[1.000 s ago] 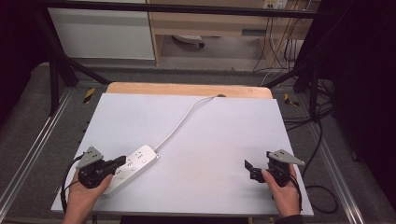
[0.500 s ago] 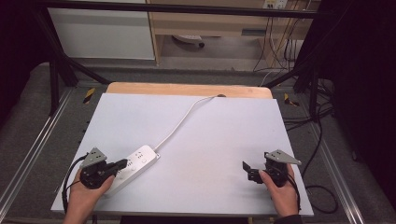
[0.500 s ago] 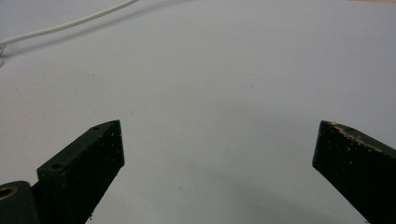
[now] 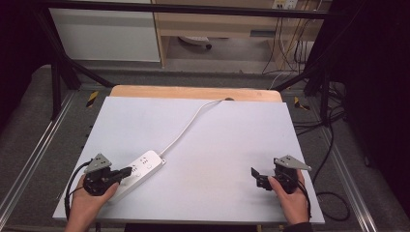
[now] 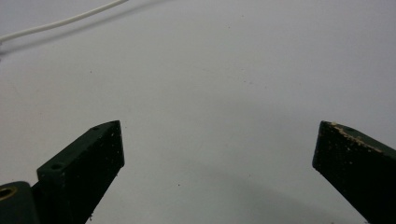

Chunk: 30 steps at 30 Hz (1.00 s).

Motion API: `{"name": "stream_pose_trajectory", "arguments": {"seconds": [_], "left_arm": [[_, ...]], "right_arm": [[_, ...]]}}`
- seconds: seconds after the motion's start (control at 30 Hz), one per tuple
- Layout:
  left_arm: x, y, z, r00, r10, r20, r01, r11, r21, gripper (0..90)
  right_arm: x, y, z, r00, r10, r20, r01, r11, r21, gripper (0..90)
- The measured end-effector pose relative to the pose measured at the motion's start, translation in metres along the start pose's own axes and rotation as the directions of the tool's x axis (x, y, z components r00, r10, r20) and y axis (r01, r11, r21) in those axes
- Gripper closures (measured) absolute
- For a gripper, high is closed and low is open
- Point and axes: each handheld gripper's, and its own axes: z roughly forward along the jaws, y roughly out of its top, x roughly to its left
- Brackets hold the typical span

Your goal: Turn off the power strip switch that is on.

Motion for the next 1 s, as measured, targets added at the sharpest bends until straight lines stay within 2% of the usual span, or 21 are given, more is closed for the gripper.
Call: {"name": "stream_pose_trajectory", "arguments": {"seconds": [0.27, 0.5, 0.7, 1.0], "left_arm": [[-0.005, 0.001, 0.008, 0.9998, 0.015, 0.013, -0.015, 0.9996, 0.025, 90.0], [-0.004, 0.003, 0.015, 0.9997, 0.019, 0.014, -0.020, 0.9996, 0.022, 90.0], [-0.011, 0.006, 0.021, 0.9983, 0.057, 0.012, -0.058, 0.9976, 0.040, 90.0], [-0.010, 0.005, 0.023, 0.9982, 0.059, 0.008, -0.060, 0.9965, 0.058, 90.0]], "right_arm": [[0.000, 0.000, 0.000, 1.0000, 0.002, -0.002, -0.002, 1.000, 0.007, 2.9], [-0.001, 0.000, 0.001, 1.0000, 0.004, -0.004, -0.004, 1.000, 0.015, 2.8], [0.000, 0.000, 0.000, 1.0000, 0.001, -0.009, 0.000, 1.000, 0.018, 2.7], [0.000, 0.000, 0.000, 1.0000, -0.004, -0.009, 0.004, 1.000, 0.016, 2.8]]}}
